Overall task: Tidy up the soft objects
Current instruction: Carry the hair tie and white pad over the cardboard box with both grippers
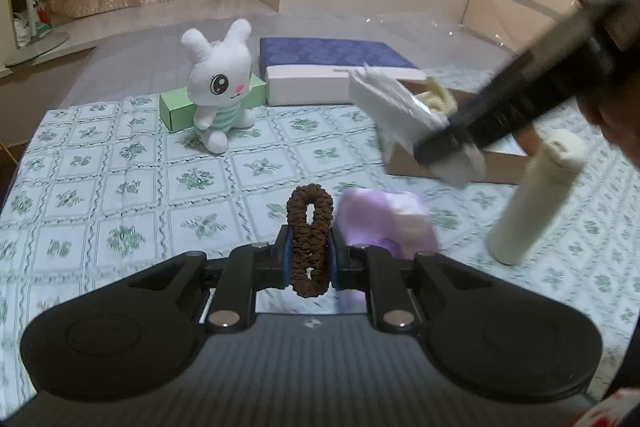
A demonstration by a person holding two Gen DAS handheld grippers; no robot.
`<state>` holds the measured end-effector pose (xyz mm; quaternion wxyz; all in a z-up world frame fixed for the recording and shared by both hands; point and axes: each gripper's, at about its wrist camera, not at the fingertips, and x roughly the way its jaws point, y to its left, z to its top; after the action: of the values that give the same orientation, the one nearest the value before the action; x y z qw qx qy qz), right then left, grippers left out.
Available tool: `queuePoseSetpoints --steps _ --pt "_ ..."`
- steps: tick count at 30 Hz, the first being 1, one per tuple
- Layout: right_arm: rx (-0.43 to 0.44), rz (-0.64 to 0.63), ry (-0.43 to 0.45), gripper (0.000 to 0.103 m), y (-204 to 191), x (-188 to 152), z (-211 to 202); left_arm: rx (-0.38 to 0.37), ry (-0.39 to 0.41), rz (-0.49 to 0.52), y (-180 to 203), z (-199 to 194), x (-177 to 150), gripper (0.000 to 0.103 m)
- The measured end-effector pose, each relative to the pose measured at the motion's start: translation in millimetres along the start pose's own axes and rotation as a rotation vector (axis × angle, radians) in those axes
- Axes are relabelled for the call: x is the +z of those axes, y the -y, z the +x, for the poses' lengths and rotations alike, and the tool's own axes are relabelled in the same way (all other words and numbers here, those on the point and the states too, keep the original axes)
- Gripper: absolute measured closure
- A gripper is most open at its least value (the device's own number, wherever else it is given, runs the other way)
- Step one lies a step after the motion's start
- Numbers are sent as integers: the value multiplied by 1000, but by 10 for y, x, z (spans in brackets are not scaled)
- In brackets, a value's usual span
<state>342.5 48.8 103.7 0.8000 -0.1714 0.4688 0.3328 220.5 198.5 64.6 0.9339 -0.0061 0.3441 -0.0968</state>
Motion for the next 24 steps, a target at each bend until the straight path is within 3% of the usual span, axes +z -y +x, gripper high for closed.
queuePoseSetpoints --steps 7,14,24 --pt "75 102 70 72 -177 -1005 -495 20 34 -14 459 -536 -334 88" --pt "113 265 128 72 -68 -1882 -690 40 23 -28 918 -714 -696 88" --pt "8 374 165 72 153 -2820 -939 -7 -15 -64 1480 -631 -987 88"
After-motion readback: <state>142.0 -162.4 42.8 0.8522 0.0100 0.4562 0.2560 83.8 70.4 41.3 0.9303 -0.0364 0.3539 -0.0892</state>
